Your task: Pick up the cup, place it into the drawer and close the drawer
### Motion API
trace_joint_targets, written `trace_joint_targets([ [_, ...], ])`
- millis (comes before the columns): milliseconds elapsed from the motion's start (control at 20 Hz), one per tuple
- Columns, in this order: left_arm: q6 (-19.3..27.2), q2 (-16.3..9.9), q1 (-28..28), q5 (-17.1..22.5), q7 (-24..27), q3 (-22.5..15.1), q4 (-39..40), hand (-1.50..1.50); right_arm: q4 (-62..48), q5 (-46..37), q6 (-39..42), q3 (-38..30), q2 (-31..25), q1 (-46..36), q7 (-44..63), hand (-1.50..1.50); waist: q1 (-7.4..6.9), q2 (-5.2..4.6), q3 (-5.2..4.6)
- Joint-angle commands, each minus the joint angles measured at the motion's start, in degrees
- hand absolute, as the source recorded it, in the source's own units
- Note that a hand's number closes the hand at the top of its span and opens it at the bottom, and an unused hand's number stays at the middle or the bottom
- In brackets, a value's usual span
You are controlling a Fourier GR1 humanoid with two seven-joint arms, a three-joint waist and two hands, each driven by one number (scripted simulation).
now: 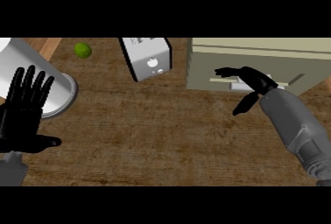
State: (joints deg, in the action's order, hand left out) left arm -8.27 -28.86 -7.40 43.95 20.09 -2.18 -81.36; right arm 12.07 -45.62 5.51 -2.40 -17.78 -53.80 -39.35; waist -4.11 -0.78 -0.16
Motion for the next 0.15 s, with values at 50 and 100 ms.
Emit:
trace_joint_targets([
  [50, 0.98, 1.22, -1.97, -2.12, 0.8, -0.79, 1.16, -1.5, -2.95, 0.58, -2.28, -2.2, -2.62, -5.23, 5.9, -1.5, -0.99, -1.67, 0.38],
  [100, 1.01, 1.04, -2.65, -2.0, 0.37, -0.37, 2.14, -1.5, -3.31, 0.44, -2.5, -2.09, -2.49, -4.91, 5.58, -1.5, -0.34, -1.4, 0.35],
])
